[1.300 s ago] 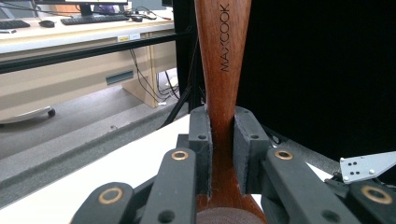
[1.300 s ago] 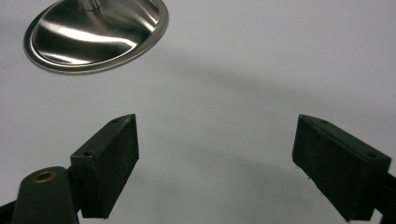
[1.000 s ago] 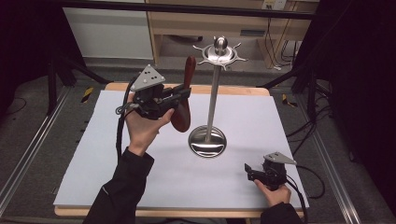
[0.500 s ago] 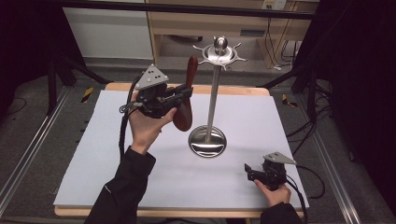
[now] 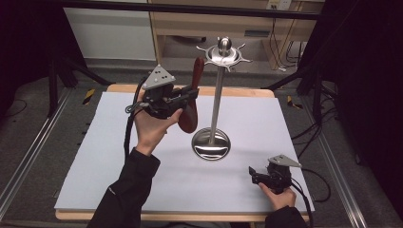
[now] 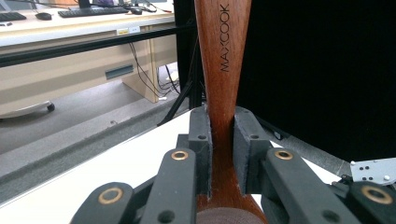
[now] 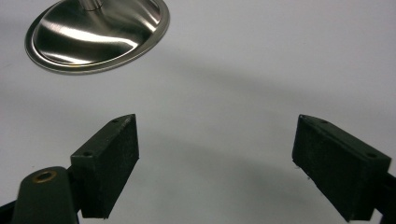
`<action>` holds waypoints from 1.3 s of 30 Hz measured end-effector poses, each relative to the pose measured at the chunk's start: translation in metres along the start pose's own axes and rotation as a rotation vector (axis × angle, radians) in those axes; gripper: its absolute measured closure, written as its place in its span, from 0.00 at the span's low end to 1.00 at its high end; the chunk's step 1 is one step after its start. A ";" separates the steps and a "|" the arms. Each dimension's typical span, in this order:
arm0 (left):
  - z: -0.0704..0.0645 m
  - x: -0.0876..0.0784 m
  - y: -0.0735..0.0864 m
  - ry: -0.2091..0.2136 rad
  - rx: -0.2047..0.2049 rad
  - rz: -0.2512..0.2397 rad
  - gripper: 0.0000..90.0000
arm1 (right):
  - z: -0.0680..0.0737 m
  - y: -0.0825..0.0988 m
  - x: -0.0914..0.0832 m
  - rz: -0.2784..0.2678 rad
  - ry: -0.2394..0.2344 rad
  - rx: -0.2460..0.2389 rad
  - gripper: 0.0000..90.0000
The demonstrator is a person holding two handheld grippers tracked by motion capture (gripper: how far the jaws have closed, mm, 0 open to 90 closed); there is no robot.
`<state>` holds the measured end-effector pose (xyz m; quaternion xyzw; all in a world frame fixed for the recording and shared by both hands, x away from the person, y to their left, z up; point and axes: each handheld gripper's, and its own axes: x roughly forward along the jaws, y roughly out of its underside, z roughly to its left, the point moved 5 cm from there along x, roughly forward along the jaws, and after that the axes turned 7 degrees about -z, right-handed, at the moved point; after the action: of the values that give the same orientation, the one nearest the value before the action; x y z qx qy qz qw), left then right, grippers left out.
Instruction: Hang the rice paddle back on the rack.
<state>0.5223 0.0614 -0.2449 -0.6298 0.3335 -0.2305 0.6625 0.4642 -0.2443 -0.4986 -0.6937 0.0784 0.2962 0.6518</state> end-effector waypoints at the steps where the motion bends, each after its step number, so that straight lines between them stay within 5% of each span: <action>1: 0.000 0.001 0.000 0.001 0.000 0.000 0.87 | 0.000 0.000 0.000 0.000 0.000 0.000 0.17; 17: -0.001 0.012 0.000 0.010 -0.006 -0.002 0.87 | 0.000 0.000 0.000 0.001 0.001 -0.005 0.17; 39: -0.002 0.024 0.006 -0.032 0.028 -0.041 0.87 | 0.000 0.001 0.001 0.003 0.001 -0.004 0.17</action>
<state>0.5358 0.0432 -0.2543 -0.6306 0.3067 -0.2386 0.6718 0.4645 -0.2441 -0.4995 -0.6952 0.0790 0.2969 0.6499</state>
